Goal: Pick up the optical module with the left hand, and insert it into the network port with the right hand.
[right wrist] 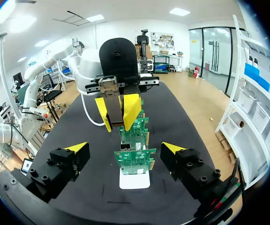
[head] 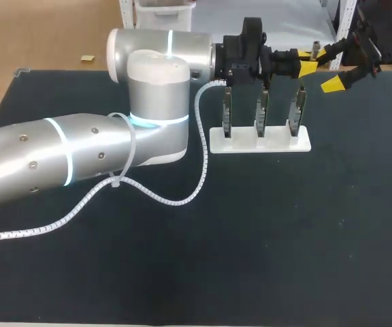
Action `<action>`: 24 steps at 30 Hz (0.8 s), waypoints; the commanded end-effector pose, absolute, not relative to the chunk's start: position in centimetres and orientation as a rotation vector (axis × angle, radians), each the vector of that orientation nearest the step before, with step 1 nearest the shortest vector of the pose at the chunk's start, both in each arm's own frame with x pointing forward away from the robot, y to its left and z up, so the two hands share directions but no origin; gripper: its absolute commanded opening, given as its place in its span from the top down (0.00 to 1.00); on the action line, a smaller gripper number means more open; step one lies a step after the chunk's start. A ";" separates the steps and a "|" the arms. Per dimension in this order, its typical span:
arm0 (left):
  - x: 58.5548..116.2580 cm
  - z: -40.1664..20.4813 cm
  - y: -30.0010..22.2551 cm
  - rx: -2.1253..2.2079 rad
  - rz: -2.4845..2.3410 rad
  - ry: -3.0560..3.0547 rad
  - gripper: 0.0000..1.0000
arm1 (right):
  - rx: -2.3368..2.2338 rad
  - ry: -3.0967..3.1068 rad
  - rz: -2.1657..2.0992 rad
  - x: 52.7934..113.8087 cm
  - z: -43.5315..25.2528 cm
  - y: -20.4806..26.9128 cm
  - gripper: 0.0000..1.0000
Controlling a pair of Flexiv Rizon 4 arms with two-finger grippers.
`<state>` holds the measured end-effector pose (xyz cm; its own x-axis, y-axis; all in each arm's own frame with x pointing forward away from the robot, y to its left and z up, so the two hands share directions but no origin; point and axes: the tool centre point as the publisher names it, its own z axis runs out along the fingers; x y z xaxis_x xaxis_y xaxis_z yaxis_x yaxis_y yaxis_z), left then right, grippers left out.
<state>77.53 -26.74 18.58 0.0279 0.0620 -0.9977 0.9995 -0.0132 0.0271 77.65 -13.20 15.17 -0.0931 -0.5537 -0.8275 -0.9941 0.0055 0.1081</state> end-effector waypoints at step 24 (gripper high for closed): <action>77.6 17.8 -26.4 1.258 -1.158 1.269 1.00 | -1.597 1.706 0.966 77.5 15.2 -13.2 0.00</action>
<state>77.79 -26.41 17.87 0.0051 0.0776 -0.9970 1.0000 0.0075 0.0057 77.65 -13.19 15.17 -0.0931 -0.5537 -0.8275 -0.9941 0.0055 0.1082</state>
